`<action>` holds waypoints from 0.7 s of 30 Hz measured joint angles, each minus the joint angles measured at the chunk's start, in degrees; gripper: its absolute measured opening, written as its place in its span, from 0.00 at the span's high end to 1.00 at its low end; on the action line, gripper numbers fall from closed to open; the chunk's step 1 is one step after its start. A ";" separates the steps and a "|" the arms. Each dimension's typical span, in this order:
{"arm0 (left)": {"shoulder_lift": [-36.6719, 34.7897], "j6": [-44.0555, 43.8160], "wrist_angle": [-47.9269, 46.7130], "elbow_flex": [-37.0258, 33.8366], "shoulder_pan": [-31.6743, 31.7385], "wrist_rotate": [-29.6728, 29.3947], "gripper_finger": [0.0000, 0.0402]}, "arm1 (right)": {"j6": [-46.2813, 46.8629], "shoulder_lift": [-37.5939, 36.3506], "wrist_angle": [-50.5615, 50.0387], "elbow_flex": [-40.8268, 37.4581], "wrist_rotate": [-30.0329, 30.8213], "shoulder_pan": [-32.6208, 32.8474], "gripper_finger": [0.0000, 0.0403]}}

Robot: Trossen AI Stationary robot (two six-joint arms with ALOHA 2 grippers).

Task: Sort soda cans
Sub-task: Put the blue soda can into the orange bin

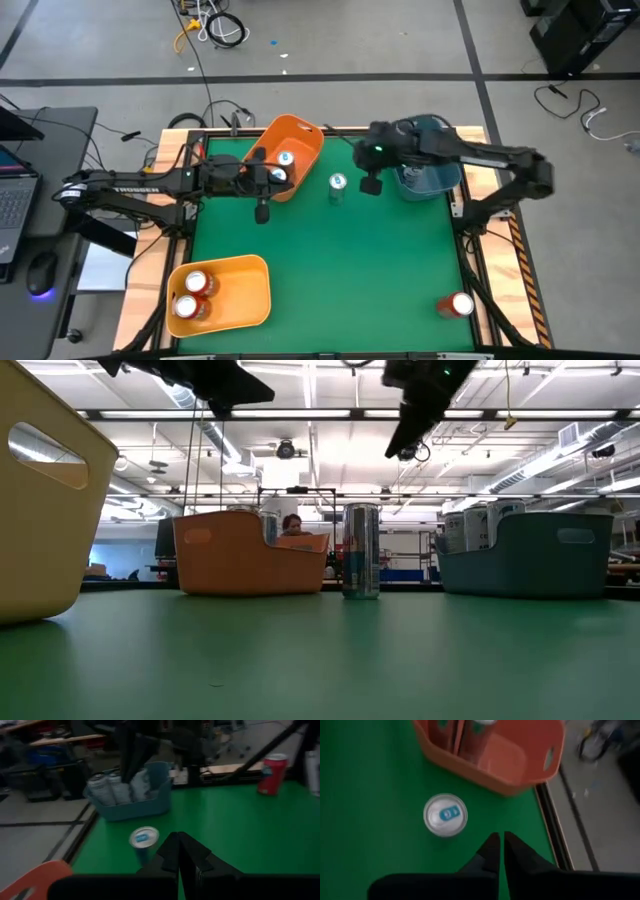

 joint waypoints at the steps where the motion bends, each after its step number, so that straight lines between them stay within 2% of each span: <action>1: 0.28 -0.54 -0.33 0.25 0.00 1.12 0.99 | 0.01 -2.33 4.69 -4.18 -0.01 -0.06 0.98; 7: 3.88 -3.06 -7.38 5.90 0.00 3.04 0.99 | 1.12 -12.36 27.40 -22.85 -0.01 0.03 0.93; 11: 8.44 -2.79 -9.61 10.47 0.00 -0.38 0.98 | 1.29 -14.48 37.70 -30.25 -0.05 0.28 0.96; 15: 13.84 -1.31 -12.54 16.08 0.02 -2.27 0.90 | 3.04 -14.06 39.43 -33.04 -0.25 0.39 0.99; 21: 22.73 -1.29 -17.64 25.57 0.00 -2.41 0.72 | 7.19 -13.98 39.79 -33.50 -0.25 0.89 0.97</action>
